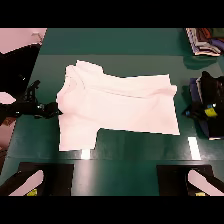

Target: Fold the shirts.

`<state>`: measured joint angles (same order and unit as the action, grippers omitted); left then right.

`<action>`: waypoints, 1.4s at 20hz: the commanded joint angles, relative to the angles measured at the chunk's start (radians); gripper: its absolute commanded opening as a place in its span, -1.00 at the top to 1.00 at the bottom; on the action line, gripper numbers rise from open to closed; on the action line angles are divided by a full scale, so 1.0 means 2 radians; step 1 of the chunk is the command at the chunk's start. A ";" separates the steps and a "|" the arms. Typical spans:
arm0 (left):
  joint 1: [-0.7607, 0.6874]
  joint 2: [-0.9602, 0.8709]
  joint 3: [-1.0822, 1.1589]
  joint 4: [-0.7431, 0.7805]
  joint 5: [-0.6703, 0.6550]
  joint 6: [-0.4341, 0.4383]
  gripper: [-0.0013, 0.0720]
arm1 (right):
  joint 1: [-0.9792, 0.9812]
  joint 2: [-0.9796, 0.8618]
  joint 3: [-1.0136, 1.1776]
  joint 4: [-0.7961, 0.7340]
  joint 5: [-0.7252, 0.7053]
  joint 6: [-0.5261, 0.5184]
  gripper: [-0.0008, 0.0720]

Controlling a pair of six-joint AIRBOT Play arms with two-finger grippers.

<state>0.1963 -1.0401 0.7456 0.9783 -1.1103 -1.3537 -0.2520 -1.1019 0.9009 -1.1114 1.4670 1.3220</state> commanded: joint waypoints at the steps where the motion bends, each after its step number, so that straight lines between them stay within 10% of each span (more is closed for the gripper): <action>1: 0.000 0.011 0.007 0.001 -0.008 0.001 0.89 | -0.085 0.000 -0.093 -0.015 -0.029 0.002 -0.10; 13: 0.000 0.011 0.007 0.001 0.000 0.001 0.89 | -0.048 -0.030 -0.163 0.050 -0.098 -0.023 0.01; 18: 0.000 0.020 0.010 0.006 -0.014 0.015 0.90 | 0.031 -0.061 -0.132 0.049 -0.087 -0.024 0.90; 28: 0.000 0.162 0.332 0.006 -0.036 -0.027 0.89 | 0.064 0.118 0.216 0.044 -0.086 -0.010 0.94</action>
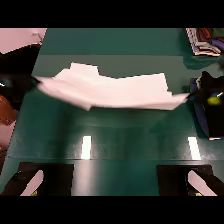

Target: Fold the shirts.

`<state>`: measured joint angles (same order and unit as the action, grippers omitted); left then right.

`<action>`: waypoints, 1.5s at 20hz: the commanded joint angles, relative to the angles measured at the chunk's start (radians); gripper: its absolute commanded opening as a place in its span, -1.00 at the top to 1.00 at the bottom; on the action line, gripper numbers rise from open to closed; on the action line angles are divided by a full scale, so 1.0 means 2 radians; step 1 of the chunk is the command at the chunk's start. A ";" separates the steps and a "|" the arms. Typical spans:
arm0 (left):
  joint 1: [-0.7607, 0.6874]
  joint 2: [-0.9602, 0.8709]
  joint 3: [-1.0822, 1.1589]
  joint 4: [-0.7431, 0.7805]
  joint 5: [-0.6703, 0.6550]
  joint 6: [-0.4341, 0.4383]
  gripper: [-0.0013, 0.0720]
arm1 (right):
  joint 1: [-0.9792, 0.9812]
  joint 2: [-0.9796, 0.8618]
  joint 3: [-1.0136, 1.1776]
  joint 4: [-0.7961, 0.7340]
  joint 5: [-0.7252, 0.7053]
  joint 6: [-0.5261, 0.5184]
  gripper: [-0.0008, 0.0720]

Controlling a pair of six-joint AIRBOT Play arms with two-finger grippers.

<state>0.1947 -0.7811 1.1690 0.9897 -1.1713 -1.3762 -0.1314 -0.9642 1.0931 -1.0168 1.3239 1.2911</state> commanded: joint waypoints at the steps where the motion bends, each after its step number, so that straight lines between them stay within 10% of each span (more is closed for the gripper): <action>1: 0.001 0.037 0.175 0.000 -0.005 -0.015 0.89 | 0.004 0.062 0.165 -0.004 -0.025 0.005 0.94; 10: 0.001 0.038 0.503 0.017 0.039 -0.073 0.90 | 0.004 0.079 0.480 -0.134 -0.002 0.046 0.95; 21: 0.000 -0.102 0.192 0.027 -0.076 -0.063 0.90 | 0.045 -0.098 0.340 -0.135 0.089 0.048 0.94; 30: -0.040 -0.380 0.172 0.029 0.083 -0.002 0.90 | 0.077 -0.373 0.336 -0.156 0.043 0.048 0.95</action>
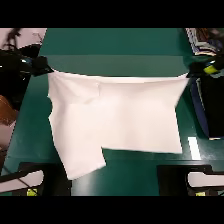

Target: Fold the shirts.

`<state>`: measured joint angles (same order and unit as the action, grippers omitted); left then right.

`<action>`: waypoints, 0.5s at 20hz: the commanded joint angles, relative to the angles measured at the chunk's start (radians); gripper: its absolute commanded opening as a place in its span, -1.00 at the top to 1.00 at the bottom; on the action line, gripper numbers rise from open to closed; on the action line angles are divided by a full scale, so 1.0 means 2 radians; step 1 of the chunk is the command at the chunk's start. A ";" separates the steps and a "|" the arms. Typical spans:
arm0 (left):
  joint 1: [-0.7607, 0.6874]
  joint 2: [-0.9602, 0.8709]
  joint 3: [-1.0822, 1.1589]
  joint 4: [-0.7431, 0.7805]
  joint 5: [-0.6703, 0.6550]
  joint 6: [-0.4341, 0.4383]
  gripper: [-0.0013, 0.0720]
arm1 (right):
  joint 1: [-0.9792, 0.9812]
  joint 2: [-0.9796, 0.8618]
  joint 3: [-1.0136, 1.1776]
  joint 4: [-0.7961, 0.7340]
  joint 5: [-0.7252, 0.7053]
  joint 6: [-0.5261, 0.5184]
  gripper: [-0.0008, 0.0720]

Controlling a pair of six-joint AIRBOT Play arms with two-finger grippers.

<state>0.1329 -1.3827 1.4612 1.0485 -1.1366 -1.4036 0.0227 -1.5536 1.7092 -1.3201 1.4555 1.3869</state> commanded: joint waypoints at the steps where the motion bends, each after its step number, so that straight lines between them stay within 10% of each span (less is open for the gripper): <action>1: -0.010 -0.105 0.060 0.000 0.079 0.012 0.90 | 0.000 -0.098 0.056 -0.004 -0.035 0.003 0.94; 6: -0.009 -0.147 0.148 0.009 0.084 0.012 0.89 | 0.002 -0.147 0.165 -0.005 -0.048 0.012 0.94; 10: -0.002 -0.147 0.153 0.036 -0.041 0.010 0.90 | 0.002 -0.104 0.112 -0.009 -0.042 0.012 0.95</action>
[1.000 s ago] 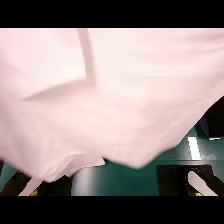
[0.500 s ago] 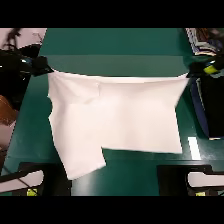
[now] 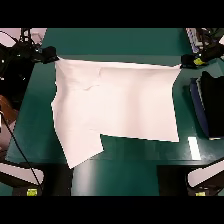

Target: Fold the shirts.

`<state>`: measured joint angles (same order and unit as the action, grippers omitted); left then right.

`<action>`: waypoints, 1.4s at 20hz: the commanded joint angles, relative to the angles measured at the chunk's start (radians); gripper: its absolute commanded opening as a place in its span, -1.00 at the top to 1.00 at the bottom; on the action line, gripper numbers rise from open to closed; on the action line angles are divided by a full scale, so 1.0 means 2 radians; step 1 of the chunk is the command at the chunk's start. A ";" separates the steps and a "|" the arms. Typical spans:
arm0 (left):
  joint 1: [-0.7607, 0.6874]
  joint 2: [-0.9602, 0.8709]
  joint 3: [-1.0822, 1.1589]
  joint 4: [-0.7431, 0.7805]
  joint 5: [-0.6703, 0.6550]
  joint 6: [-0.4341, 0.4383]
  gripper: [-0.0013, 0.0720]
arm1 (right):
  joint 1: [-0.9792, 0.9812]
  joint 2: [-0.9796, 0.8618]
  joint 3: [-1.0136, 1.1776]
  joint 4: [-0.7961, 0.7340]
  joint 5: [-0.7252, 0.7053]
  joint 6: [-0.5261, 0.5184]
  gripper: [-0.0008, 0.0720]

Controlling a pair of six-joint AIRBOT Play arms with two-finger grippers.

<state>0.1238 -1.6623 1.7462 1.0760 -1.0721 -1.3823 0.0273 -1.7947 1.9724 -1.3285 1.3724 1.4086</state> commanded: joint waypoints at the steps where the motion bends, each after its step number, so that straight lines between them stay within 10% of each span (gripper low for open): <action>1: 0.001 -0.007 -0.001 0.040 -0.099 -0.004 0.90 | 0.000 0.032 -0.050 -0.005 -0.004 0.001 0.94; 12: -0.009 -0.007 -0.159 0.060 -0.103 -0.014 0.82 | 0.002 0.133 -0.337 0.035 -0.089 0.002 0.94; 14: -0.007 -0.003 -0.159 0.061 -0.106 -0.016 -0.20 | 0.002 0.139 -0.350 0.056 -0.094 0.002 0.84; 16: -0.006 0.017 -0.159 0.071 -0.108 -0.016 -0.21 | 0.000 0.140 -0.350 0.064 -0.081 0.002 -0.03; 21: -0.006 0.142 -0.233 0.172 -0.131 -0.030 -0.21 | -0.027 0.206 -0.383 0.067 -0.035 -0.002 -0.03; 28: -0.006 0.336 -0.524 0.110 -0.119 -0.057 -0.21 | -0.034 0.330 -0.468 0.067 -0.043 -0.025 -0.03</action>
<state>0.1104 -1.1206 0.8944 1.3590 -1.3197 -1.4700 -0.0422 -1.2167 1.0870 -1.1973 1.2964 1.3762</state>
